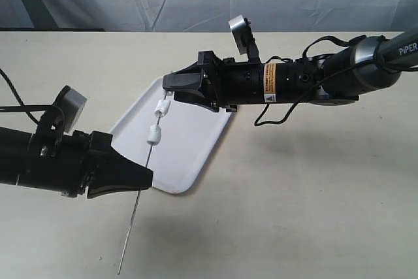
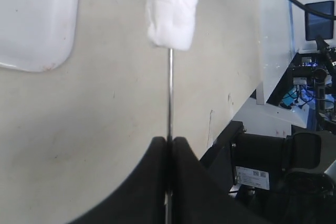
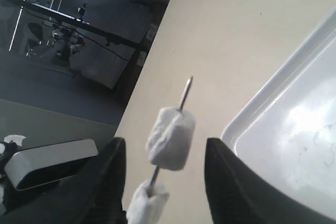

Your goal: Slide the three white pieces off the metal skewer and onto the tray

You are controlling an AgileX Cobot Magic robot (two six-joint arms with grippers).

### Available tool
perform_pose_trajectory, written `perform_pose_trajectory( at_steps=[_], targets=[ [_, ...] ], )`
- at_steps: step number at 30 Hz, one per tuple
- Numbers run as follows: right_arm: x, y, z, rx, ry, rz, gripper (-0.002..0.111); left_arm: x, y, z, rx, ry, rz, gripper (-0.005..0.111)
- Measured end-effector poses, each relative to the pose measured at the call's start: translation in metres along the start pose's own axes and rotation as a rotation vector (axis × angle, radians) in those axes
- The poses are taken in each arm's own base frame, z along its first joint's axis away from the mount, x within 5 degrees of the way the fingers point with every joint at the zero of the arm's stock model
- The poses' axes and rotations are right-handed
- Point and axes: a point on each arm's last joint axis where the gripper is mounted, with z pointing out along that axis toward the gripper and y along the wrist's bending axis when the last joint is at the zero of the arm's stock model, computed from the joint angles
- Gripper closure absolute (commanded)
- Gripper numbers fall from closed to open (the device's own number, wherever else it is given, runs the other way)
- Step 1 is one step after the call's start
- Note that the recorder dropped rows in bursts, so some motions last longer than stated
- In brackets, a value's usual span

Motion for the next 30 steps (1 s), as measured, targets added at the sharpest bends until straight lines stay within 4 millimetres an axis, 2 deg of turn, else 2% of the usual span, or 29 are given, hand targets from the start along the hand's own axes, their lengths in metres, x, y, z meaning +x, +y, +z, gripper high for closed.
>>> perform_pose_trajectory(
  at_steps=[6,10,30],
  targets=[
    [-0.0001,-0.0004,0.0,0.005,-0.001,0.0,0.064,-0.0011,-0.0013,0.0,0.015,-0.012,0.0,0.107],
    [-0.0001,-0.0004,0.0,0.005,-0.001,0.0,0.081,-0.001,-0.0015,0.0,0.017,-0.011,0.0,0.107],
    [-0.0005,-0.0047,0.0004,0.055,-0.009,0.0,0.079,0.0059,0.0009,0.0004,0.011,0.026,0.001,0.107]
  ],
)
